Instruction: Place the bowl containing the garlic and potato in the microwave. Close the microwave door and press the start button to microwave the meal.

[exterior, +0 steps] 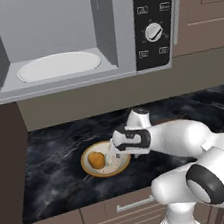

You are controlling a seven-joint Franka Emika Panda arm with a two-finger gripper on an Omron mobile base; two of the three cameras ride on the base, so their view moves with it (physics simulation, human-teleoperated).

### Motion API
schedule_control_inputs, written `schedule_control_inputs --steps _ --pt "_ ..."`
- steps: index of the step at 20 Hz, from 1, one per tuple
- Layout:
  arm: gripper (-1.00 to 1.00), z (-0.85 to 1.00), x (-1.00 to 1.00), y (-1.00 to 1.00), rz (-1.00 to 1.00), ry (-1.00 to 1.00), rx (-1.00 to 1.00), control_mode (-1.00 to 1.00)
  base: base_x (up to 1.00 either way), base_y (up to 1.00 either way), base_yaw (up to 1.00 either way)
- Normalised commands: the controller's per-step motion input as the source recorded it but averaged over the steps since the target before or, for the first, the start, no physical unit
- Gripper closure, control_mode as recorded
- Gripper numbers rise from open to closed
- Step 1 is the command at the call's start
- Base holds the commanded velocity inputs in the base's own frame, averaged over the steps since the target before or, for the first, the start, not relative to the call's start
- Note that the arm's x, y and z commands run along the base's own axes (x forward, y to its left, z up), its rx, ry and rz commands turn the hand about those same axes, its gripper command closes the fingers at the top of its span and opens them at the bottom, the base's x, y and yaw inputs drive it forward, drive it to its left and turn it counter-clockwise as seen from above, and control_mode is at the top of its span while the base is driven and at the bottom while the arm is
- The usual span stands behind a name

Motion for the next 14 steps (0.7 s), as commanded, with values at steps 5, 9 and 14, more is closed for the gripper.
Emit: schedule_control_inputs --steps 5,9,14 --pt "-1.0 -0.08 0.01 0.0 0.0 0.0 0.08 -1.0 0.0 0.0 0.0" --pt "-1.0 -0.11 0.05 0.0 0.0 0.0 0.01 -1.0 0.0 0.0 0.0" --pt "-1.0 -0.07 0.06 0.11 0.0 0.0 0.0 -1.0 0.0 0.0 0.0"
